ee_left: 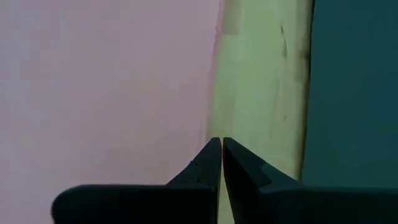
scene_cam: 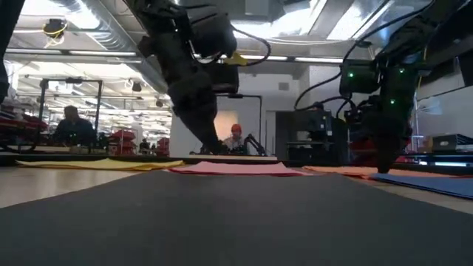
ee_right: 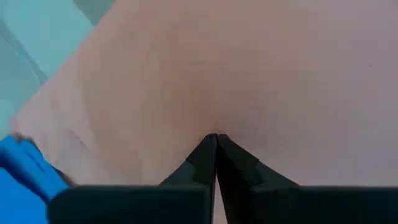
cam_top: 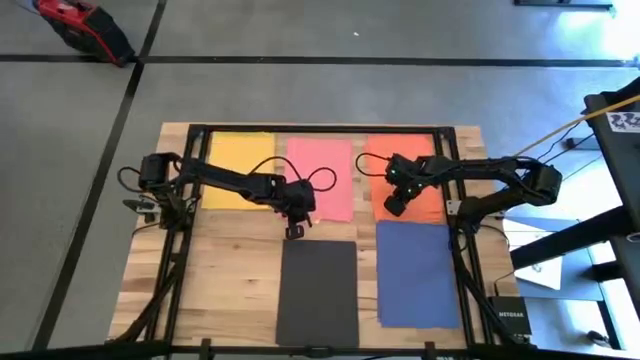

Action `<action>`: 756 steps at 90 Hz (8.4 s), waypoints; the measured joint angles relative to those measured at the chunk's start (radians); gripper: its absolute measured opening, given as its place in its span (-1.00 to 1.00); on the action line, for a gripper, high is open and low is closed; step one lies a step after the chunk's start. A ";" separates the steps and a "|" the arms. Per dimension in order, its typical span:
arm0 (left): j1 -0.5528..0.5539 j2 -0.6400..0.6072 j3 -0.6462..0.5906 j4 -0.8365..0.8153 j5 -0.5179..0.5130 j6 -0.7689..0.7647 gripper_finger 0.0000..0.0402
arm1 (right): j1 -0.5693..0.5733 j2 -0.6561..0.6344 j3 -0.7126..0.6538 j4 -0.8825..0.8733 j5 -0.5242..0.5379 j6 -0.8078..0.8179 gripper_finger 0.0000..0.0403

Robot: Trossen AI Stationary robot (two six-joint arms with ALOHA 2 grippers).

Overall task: Organize paper
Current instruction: Stack left pink paper on the top of the pink paper

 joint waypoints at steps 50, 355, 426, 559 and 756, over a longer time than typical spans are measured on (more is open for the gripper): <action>0.000 -0.192 -0.120 -0.156 -0.071 -0.028 -1.00 | 0.119 -0.042 0.134 0.035 0.003 -0.039 -1.00; -0.205 -0.304 -0.385 0.200 -0.153 -0.288 -1.00 | 0.484 0.327 0.247 0.485 0.038 0.047 -1.00; -0.200 -0.302 -0.408 0.248 -0.201 -0.301 -1.00 | 0.484 0.327 0.248 0.483 0.037 0.035 -1.00; -0.213 -0.137 -0.407 0.353 -0.265 -0.295 -1.00 | 0.518 0.405 0.249 0.542 0.053 0.046 -1.00; -0.059 -0.122 -0.408 0.348 -0.389 -0.201 -1.00 | 0.481 0.409 0.247 0.582 0.261 0.047 -1.00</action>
